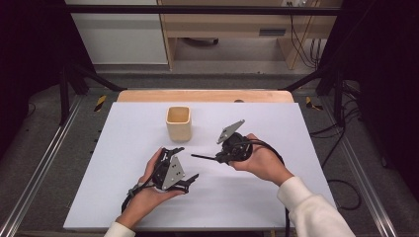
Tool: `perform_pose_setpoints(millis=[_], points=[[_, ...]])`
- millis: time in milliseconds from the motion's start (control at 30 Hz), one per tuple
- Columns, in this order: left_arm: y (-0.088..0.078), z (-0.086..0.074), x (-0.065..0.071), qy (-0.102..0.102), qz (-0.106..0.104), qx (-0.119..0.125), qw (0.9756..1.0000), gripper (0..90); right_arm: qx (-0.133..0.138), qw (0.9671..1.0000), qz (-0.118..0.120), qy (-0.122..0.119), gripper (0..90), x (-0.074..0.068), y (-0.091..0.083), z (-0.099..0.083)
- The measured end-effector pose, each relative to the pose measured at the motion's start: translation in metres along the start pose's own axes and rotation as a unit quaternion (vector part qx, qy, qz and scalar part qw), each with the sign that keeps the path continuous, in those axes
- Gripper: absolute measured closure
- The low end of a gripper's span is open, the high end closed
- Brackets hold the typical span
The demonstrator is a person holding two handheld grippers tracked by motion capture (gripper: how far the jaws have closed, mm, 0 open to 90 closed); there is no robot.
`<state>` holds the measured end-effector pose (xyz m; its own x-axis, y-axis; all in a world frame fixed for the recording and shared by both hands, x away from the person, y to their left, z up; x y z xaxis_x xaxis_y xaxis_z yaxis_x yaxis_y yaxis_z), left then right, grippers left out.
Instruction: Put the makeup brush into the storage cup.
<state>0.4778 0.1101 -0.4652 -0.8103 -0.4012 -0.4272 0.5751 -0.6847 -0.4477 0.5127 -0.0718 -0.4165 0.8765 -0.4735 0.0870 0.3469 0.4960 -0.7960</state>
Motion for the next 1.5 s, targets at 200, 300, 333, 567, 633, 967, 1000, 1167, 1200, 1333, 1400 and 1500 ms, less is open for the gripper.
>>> perform_pose_setpoints(millis=[200, 300, 333, 567, 633, 967, 1000, 1167, 1200, 1333, 1400, 1500], points=[[0.002, -0.001, 0.002, 0.001, -0.006, -0.002, 1.0000, 6.0, -0.005, 1.0000, 0.005, -0.002, 83.7, -0.001, 0.004, 0.002], [0.002, -0.002, 0.003, 0.002, -0.010, -0.004, 0.9999, 6.0, -0.006, 0.9999, 0.010, -0.003, 83.6, -0.001, 0.006, 0.002], [0.002, -0.002, 0.003, 0.002, -0.010, -0.004, 0.9999, 6.0, -0.005, 0.9999, 0.010, -0.004, 83.6, -0.001, 0.007, 0.002], [0.006, -0.003, 0.008, 0.010, -0.019, -0.012, 0.9997, 6.3, -0.013, 0.9998, 0.018, -0.004, 83.6, -0.001, 0.009, 0.002], [0.007, -0.003, 0.008, 0.011, -0.020, -0.013, 0.9997, 6.8, -0.010, 0.9998, 0.019, -0.005, 83.6, -0.002, 0.010, 0.003], [0.009, -0.006, 0.009, 0.026, -0.013, -0.021, 0.9994, 15.4, -0.007, 0.9995, 0.030, -0.006, 83.6, -0.009, 0.013, 0.008], [0.010, -0.006, 0.010, 0.026, -0.013, -0.019, 0.9994, 17.8, -0.007, 0.9994, 0.034, -0.006, 83.6, -0.010, 0.014, 0.009], [0.011, -0.008, 0.011, 0.037, -0.015, -0.024, 0.9989, 24.9, -0.006, 0.9991, 0.041, -0.007, 83.6, -0.015, 0.016, 0.011], [0.011, -0.008, 0.011, 0.037, -0.015, -0.025, 0.9989, 24.9, -0.005, 0.9990, 0.044, -0.007, 83.6, -0.015, 0.016, 0.012], [0.010, -0.008, 0.011, 0.044, -0.019, -0.026, 0.9985, 33.1, -0.007, 0.9987, 0.050, -0.007, 83.6, -0.018, 0.017, 0.013], [0.009, -0.008, 0.011, 0.050, -0.018, -0.027, 0.9982, 41.1, -0.010, 0.9985, 0.054, -0.008, 83.6, -0.020, 0.017, 0.013], [0.009, -0.008, 0.011, 0.059, -0.020, -0.029, 0.9976, 43.9, -0.009, 0.9983, 0.057, -0.011, 83.6, -0.022, 0.018, 0.014]])
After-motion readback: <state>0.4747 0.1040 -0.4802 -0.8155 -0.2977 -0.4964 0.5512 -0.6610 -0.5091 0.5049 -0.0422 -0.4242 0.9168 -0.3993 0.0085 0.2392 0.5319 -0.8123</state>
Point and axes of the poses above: each handheld gripper's, and its own axes: y roughly forward along the jaws, z roughly out of its top, x roughly to its right, the point moved 5 cm from there along y, roughly forward along the jaws, and after that the axes turned 6 degrees about -z, right-handed, at the moved point
